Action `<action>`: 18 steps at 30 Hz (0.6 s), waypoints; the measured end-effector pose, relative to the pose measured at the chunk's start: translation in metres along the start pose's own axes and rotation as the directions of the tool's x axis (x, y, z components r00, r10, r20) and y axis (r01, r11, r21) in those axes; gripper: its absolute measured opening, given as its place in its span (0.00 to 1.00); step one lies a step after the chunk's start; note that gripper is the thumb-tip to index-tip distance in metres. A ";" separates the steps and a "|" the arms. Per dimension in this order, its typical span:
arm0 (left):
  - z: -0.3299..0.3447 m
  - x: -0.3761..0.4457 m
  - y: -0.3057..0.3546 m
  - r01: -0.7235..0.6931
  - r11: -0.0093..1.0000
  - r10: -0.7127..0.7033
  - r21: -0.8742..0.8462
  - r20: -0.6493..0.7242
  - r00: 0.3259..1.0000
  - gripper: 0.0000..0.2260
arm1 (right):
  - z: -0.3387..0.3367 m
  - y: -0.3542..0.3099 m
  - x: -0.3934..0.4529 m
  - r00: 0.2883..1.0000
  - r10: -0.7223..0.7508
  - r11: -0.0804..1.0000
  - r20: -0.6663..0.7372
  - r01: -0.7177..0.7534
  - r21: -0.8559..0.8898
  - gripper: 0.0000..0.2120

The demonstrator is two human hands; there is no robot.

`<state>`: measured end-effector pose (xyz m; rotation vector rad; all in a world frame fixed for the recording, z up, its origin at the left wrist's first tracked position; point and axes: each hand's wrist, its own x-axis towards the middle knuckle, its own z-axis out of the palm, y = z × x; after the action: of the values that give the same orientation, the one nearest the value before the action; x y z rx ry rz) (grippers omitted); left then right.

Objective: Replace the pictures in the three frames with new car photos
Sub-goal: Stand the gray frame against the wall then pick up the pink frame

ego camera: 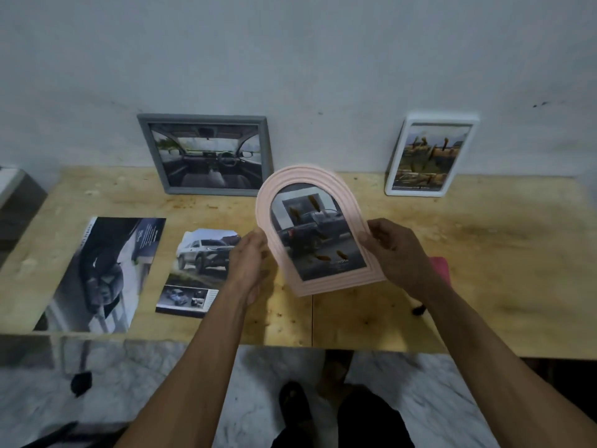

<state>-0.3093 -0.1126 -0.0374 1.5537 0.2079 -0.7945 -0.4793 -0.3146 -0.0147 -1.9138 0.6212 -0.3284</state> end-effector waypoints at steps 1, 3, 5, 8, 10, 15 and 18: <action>-0.002 -0.001 0.000 0.000 1.000 0.000 0.006 -0.030 1.000 0.15 | 0.002 -0.001 -0.007 0.997 -0.065 0.992 -0.035 0.061 -0.108 0.10; -0.003 -0.006 0.005 0.003 0.999 -0.006 -0.054 -0.041 0.999 0.19 | 0.008 0.002 -0.022 0.973 -0.221 0.929 -0.069 0.189 -0.317 0.11; -0.001 -0.009 0.010 0.018 0.992 -0.020 -0.122 -0.011 1.000 0.17 | 0.017 0.010 -0.035 0.936 -0.347 0.827 -0.062 0.274 -0.491 0.13; 0.006 -0.009 0.010 0.083 0.993 -0.087 -0.087 -0.042 0.995 0.14 | 0.036 0.029 -0.055 0.897 -0.441 0.666 -0.016 0.316 -0.675 0.13; 0.008 -0.002 -0.002 0.131 0.991 -0.131 -0.008 -0.123 0.984 0.08 | 0.050 0.044 -0.068 0.887 -0.461 0.601 0.023 0.331 -0.728 0.12; -0.009 0.025 -0.053 0.218 0.941 -0.142 0.260 -0.282 0.949 0.06 | 0.073 0.067 -0.087 0.860 -0.500 0.538 0.099 0.399 -0.742 0.11; -0.024 0.048 -0.088 0.251 0.900 -0.141 0.357 -0.307 0.941 0.15 | 0.083 0.083 -0.094 0.864 -0.478 0.542 0.158 0.431 -0.721 0.09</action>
<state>-0.3151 -0.0903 -0.1382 2.0510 0.4381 -0.8094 -0.5389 -0.2251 -0.1197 -2.8933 0.2695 -0.5181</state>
